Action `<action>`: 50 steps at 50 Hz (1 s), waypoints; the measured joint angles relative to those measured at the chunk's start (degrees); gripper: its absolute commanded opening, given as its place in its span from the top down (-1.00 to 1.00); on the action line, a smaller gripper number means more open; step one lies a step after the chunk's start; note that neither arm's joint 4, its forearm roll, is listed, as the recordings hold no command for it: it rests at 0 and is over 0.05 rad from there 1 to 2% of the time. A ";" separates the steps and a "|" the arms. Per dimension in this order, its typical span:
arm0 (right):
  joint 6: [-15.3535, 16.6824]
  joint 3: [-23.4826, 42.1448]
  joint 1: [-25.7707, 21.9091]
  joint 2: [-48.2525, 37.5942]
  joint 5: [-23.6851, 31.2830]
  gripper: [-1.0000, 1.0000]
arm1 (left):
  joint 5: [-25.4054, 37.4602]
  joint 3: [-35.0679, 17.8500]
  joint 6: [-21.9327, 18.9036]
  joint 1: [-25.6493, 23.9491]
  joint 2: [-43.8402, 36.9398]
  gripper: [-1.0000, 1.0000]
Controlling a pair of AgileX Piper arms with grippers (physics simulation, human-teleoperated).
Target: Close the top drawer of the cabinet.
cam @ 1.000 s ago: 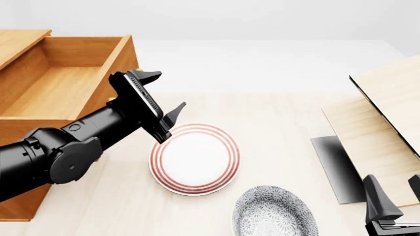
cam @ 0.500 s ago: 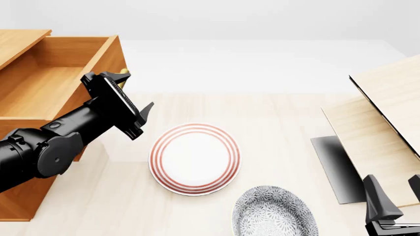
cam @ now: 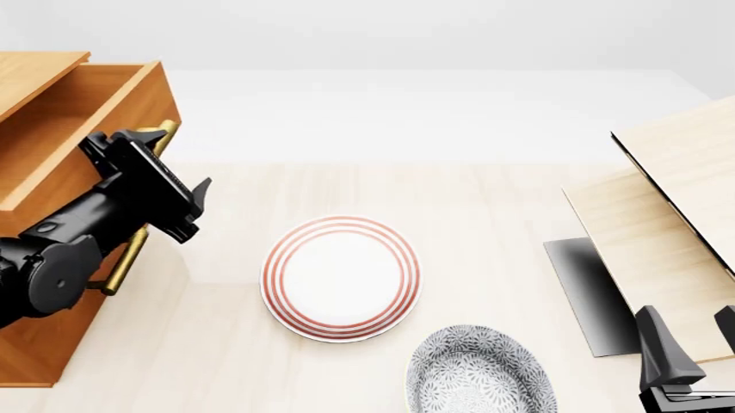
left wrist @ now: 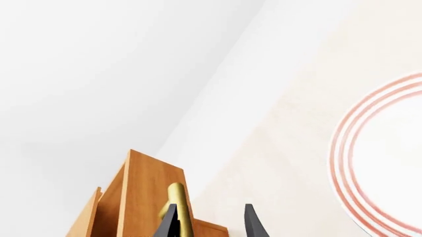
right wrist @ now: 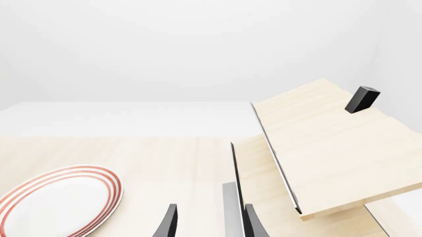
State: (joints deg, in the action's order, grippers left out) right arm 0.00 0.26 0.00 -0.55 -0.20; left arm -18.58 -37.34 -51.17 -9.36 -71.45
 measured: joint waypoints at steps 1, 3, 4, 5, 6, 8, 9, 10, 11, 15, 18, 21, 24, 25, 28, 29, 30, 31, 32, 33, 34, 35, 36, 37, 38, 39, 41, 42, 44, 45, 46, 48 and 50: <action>0.00 0.00 0.00 0.00 0.00 -1.00 | -0.22 0.15 -0.13 0.48 0.03 -1.00; 0.00 0.00 0.00 0.00 0.00 -1.00 | -0.64 0.41 -0.38 1.38 0.06 -1.00; 0.00 0.00 0.00 0.00 0.00 -1.00 | -0.85 0.52 -0.52 1.81 0.07 -1.00; 0.00 0.00 0.00 0.00 0.00 -1.00 | -1.04 0.63 -0.65 2.20 0.08 -1.00; 0.00 0.00 0.00 0.00 0.00 -1.00 | -1.20 0.72 -0.69 2.63 0.08 -1.00; 0.00 0.00 0.00 0.00 0.00 -1.00 | -1.59 0.90 -0.80 3.50 0.06 -1.00; 0.00 0.00 0.00 0.00 0.00 -1.00 | -1.84 0.99 -0.88 4.02 0.00 -1.00; 0.00 0.00 0.00 0.00 0.00 -1.00 | -2.14 1.09 -1.02 4.51 -0.06 -1.00; 0.00 0.00 0.00 0.00 0.00 -1.00 | -2.47 1.20 -1.20 5.00 -0.14 -1.00; 0.00 0.00 0.00 0.00 0.00 -1.00 | -3.44 1.46 -1.72 6.89 -0.43 -1.00; 0.00 0.00 0.00 0.00 0.00 -1.00 | -3.74 1.48 -2.01 8.50 -0.59 -1.00; 0.00 0.00 0.00 0.00 0.00 -1.00 | -4.07 1.52 -2.34 10.25 -0.74 -1.00; 0.00 0.00 0.00 0.00 0.00 -1.00 | -4.40 1.54 -2.53 11.89 -0.93 -1.00; 0.00 0.00 0.00 0.00 0.00 -1.00 | -4.58 1.59 -2.63 12.42 -0.98 -1.00; 0.00 0.00 0.00 0.00 0.00 -1.00 | -5.06 1.75 -2.88 13.90 -1.08 -1.00; 0.00 0.00 0.00 0.00 0.00 -1.00 | -5.20 1.78 -2.93 14.35 -1.13 -1.00; 0.00 0.00 0.00 0.00 0.00 -1.00 | -5.33 1.80 -2.96 14.80 -1.19 -1.00; 0.00 0.00 0.00 0.00 0.00 -1.00 | -5.48 1.81 -3.00 15.23 -1.26 -1.00; 0.00 0.00 0.00 0.00 0.00 -1.00 | -5.65 1.83 -3.04 15.66 -1.34 -1.00; 0.00 0.00 0.00 0.00 0.00 -1.00 | -5.81 1.83 -3.08 16.08 -1.43 -1.00; 0.00 0.00 0.00 0.00 0.00 -1.00 | -6.00 1.83 -3.13 16.51 -1.54 -1.00; 0.00 0.00 0.00 0.00 0.00 -1.00 | -6.21 1.83 -3.18 16.94 -1.66 -1.00; 0.00 0.00 0.00 0.00 0.00 -1.00 | -6.45 1.83 -3.24 17.39 -1.80 -1.00; 0.00 0.00 0.00 0.00 0.00 -1.00 | -6.68 1.82 -3.28 17.83 -1.95 -1.00; 0.00 0.00 0.00 0.00 0.00 -1.00 | -6.91 1.80 -3.30 18.26 -2.09 -1.00; 0.00 0.00 0.00 0.00 0.00 -1.00 | -7.11 1.78 -3.28 18.68 -2.23 -1.00; 0.00 0.00 0.00 0.00 0.00 -1.00 | -7.52 1.77 -3.19 19.37 -2.47 -1.00; 0.00 0.00 0.00 0.00 0.00 -1.00 | -7.72 1.76 -3.14 19.66 -2.59 -1.00; 0.00 0.00 0.00 0.00 0.00 -1.00 | -8.16 1.75 -3.09 20.23 -2.86 -1.00; 0.00 0.00 0.00 0.00 0.00 -1.00 | -8.40 1.78 -3.09 20.56 -3.03 -1.00; 0.00 0.00 0.00 0.00 0.00 -1.00 | -8.59 1.90 -3.07 20.96 -3.24 -1.00; 0.00 0.00 0.00 0.00 0.00 -1.00 | -9.03 2.01 -3.12 21.58 -3.59 -1.00; 0.00 0.00 0.00 0.00 0.00 -1.00 | -9.56 2.00 -3.25 22.08 -3.82 -1.00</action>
State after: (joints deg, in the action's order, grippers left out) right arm 0.00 0.26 0.00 -0.55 -0.20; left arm -28.13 -35.35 -54.41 12.73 -75.26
